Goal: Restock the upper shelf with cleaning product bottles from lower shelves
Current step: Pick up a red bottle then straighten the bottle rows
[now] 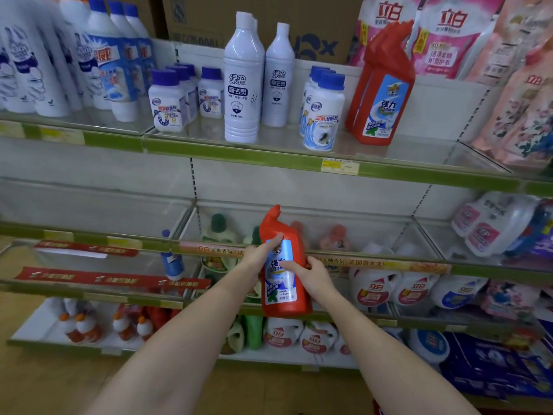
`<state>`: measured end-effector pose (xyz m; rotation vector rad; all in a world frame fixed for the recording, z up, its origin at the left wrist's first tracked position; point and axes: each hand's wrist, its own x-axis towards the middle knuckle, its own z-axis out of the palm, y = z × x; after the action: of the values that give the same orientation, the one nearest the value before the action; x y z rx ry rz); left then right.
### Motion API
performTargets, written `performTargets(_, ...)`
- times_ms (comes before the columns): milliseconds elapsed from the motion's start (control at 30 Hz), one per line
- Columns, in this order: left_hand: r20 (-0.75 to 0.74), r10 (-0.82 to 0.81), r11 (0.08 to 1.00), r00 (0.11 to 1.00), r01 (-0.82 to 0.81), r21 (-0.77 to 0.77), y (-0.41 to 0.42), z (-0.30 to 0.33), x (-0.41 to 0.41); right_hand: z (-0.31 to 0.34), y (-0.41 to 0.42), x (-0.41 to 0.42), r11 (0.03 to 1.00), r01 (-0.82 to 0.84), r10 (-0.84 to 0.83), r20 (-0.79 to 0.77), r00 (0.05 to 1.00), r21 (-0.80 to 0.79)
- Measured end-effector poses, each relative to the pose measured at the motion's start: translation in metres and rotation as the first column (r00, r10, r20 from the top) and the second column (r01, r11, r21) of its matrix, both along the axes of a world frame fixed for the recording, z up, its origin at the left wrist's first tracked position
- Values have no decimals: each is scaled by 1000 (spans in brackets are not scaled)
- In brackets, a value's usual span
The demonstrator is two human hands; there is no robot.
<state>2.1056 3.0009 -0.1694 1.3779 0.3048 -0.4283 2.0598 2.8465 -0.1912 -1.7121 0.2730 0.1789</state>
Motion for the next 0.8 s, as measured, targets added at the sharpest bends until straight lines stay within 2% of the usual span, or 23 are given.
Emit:
performTargets(100,58,70,997,996,-68,-39,-5,13,0,3,0,3,996,38,-39,19,999,83)
performTargets(200,149,103,995,983,-102,-15,-12,29,4,14,1,6,982,91,-101,55,993,166)
performTargets(433,408,31,987,913,-92,130,-33,75,18,57,-9,13,961,157,-205,206,957,228)
performTargets(600,612,-27,988,790,-73,138,-55,124,26,95,-22,21,943,230,-298,310,903,239)
performTargets(700,725,-26,989,688,-88,119,-73,155,32,125,-33,28,912,255,-372,382,846,322)
performTargets(800,783,1,984,622,-141,111,-94,185,37,157,-47,39,882,258,-429,447,784,394)
